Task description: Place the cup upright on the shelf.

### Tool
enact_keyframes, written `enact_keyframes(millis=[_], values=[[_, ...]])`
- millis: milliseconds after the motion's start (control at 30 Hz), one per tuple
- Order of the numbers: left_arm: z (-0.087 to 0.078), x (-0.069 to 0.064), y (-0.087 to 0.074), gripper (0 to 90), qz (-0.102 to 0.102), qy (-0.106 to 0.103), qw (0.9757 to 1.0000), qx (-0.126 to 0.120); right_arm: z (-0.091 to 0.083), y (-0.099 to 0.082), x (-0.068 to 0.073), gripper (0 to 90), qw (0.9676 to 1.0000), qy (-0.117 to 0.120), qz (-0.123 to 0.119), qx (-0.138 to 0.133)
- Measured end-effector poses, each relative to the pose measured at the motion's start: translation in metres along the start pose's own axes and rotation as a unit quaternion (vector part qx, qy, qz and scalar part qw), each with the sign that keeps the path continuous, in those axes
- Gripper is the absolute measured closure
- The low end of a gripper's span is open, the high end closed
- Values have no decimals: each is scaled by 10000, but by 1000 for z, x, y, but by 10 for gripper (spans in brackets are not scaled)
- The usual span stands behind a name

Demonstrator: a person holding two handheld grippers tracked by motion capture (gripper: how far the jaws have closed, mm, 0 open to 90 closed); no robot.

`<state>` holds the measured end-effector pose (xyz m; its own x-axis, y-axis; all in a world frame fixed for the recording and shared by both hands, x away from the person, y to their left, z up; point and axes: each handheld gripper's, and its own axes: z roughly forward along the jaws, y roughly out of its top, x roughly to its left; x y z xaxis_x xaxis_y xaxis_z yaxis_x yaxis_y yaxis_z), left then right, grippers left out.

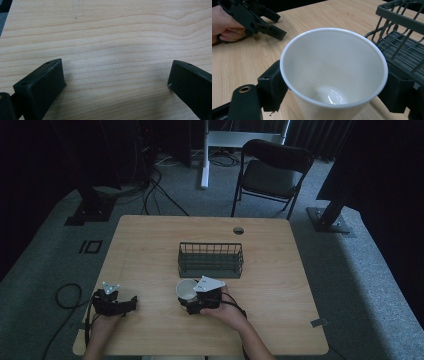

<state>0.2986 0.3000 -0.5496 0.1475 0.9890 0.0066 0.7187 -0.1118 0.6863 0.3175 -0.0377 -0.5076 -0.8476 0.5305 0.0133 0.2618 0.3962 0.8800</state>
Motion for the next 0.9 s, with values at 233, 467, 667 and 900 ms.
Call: enact_keyframes(millis=[233, 467, 667, 900], values=[[0, 0, 0, 9, 1, 0, 10000, -1, -8, 6, -3, 200, 9998, 18, 159, -70], [0, 0, 0, 9, 0, 0, 10000, -2, -18, 17, -7, 200, 9997, -29, 173, -149], [0, 0, 0, 9, -11, 2, 10000, -7, -25, 29, -11, 200, 9996, -79, 175, -222], [0, 0, 0, 9, -8, -1, 10000, -1, -33, 44, -13, 200, 9994, -108, 143, -281]])
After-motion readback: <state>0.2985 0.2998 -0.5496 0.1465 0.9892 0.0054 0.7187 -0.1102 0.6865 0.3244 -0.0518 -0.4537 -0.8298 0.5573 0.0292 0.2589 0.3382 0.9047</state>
